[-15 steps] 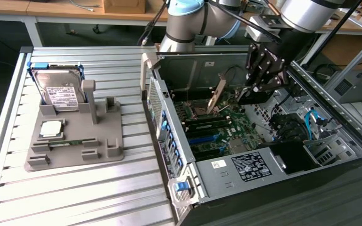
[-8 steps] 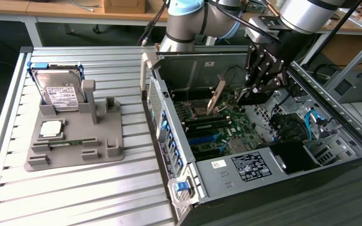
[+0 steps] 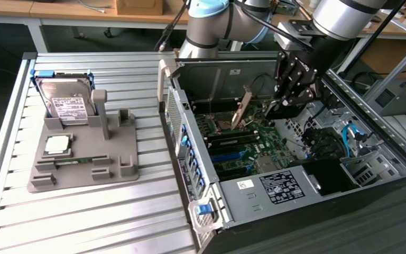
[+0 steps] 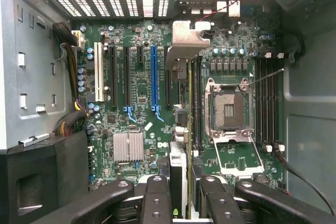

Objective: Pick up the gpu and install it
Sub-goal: 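Insert the gpu into the slot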

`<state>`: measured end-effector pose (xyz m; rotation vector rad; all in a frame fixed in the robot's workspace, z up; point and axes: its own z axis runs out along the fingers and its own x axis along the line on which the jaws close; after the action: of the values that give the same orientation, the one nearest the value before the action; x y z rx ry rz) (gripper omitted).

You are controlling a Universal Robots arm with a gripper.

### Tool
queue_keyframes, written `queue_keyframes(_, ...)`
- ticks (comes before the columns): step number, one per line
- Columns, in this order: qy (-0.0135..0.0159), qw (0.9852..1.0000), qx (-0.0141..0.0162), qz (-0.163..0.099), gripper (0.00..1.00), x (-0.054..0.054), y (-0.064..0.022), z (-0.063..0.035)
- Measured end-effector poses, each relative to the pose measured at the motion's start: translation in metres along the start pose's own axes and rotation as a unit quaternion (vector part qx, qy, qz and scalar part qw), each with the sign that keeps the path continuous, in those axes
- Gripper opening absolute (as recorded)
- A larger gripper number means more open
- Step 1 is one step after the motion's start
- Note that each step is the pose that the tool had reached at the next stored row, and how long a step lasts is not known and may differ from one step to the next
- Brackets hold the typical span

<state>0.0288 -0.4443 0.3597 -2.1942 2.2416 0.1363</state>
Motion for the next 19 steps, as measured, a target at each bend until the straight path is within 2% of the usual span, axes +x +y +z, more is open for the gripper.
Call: queue_keyframes(19, 0.0, 1.0, 0.0, 0.0, 0.27, 0.0053, 0.0067, 0.0059)
